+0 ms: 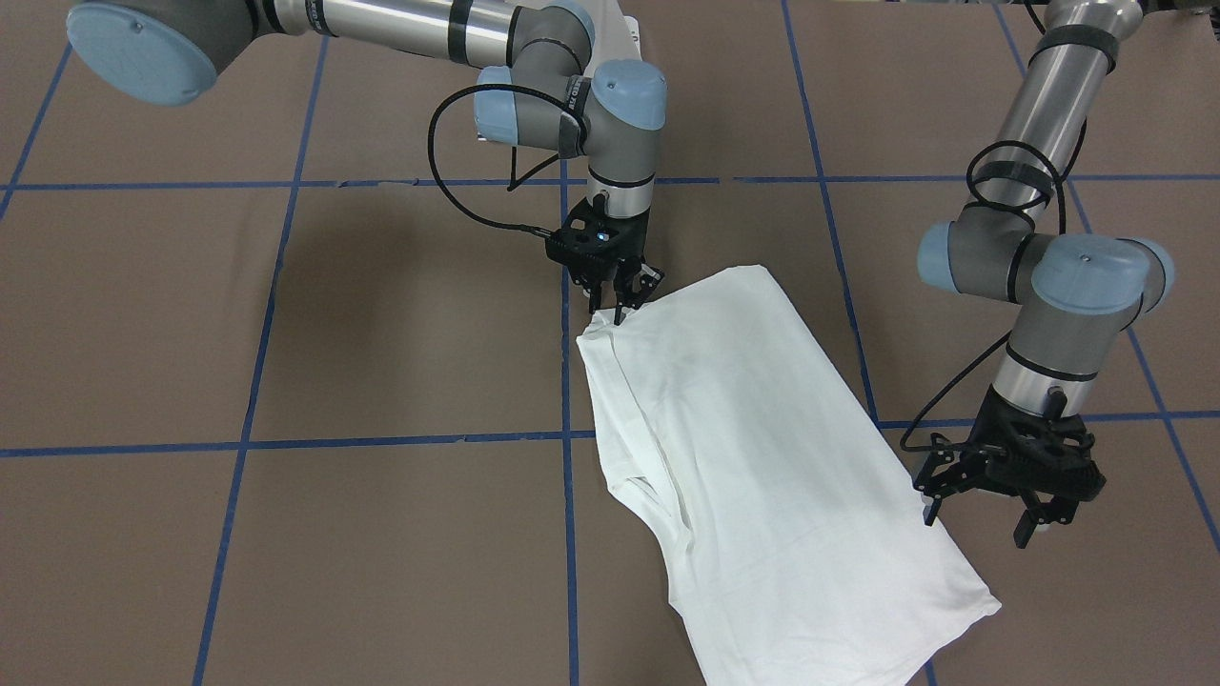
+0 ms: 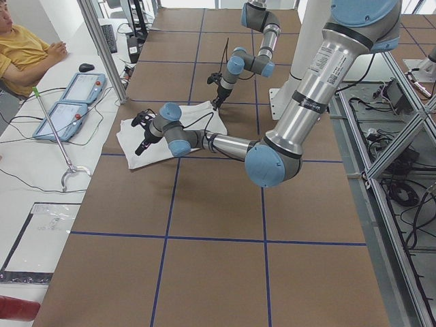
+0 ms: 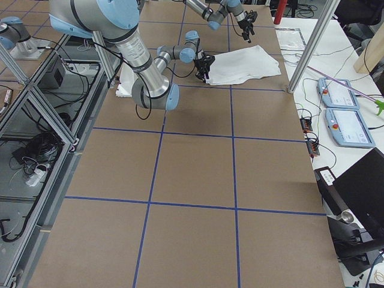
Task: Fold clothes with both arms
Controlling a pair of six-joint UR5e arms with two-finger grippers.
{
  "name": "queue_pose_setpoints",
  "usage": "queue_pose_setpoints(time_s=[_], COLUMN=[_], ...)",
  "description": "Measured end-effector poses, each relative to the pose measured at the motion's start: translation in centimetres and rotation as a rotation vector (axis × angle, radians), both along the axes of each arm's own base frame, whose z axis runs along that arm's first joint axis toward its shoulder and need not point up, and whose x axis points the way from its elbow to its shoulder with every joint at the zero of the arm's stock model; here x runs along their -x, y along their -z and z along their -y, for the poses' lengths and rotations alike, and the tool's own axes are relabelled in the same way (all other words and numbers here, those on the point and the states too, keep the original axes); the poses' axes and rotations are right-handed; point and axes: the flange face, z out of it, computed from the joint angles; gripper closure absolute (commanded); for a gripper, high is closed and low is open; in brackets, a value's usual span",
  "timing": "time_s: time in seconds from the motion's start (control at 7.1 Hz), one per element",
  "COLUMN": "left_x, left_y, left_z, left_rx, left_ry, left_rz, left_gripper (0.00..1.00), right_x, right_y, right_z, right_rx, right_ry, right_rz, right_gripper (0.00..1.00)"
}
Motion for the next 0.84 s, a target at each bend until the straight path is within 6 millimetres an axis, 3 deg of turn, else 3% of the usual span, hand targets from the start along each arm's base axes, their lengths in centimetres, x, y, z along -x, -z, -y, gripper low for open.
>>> queue_pose_setpoints(time_s=[0.14, 0.28, 0.84], left_x=[0.07, 0.19, 0.33], left_y=[-0.20, -0.49, -0.92], left_z=[-0.11, -0.29, -0.67], left_rx=[-0.001, -0.005, -0.016], left_ry=[0.000, 0.000, -0.002], left_rz=[0.000, -0.004, -0.011], left_gripper=[0.00, 0.00, 0.00], right_x=[0.00, -0.01, -0.50], right_y=[-0.08, -0.15, -0.25], right_z=[0.09, 0.19, 0.95], right_rx=[-0.007, -0.014, -0.037], right_ry=[-0.002, -0.007, -0.017], right_rz=[-0.005, -0.009, -0.021], right_gripper=[0.90, 1.00, 1.00])
